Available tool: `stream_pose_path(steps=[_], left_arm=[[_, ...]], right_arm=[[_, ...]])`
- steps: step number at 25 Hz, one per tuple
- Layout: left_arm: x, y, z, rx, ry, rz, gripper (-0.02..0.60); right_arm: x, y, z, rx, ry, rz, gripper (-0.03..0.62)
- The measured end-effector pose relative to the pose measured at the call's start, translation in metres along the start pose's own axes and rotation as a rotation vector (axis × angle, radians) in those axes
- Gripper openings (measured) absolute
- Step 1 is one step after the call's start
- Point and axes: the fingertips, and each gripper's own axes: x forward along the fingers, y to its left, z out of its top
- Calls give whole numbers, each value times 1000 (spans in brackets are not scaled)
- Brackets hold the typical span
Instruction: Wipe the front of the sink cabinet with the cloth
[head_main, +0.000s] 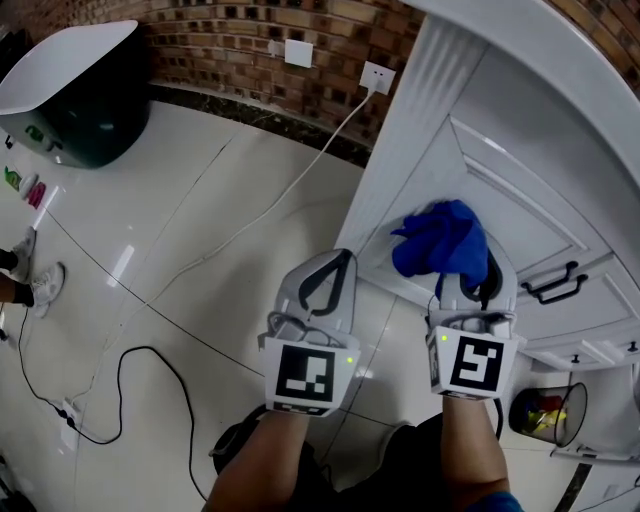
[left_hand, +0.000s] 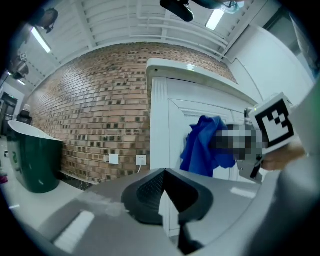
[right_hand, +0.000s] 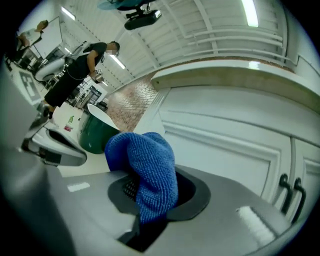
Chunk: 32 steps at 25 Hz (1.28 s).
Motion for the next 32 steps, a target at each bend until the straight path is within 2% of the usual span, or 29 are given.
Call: stream_pose_path(steps=[7,12,18,25,28,32], left_arm=[[6,-7,-16,7,66,-26,5],[11,-6,-28,-28,99,-33,5],[15,-6,-41,-66,130,-34,5],[15,-5,-46,-75,147,-37,5],[16,-5,-48,-80,152,-35,5],[16,-6,-47,-81,148,-35,5]], right_arm=[[6,34,-64,-17,144,64,78],[11,66,-113,-12,256,130,78],[12,107,-176,-71,380,226,78],[9,119,-238,-135,542,275,78],[7,121,-252,-107,576,294,78],[4,123,-251,-94,582,310,78]])
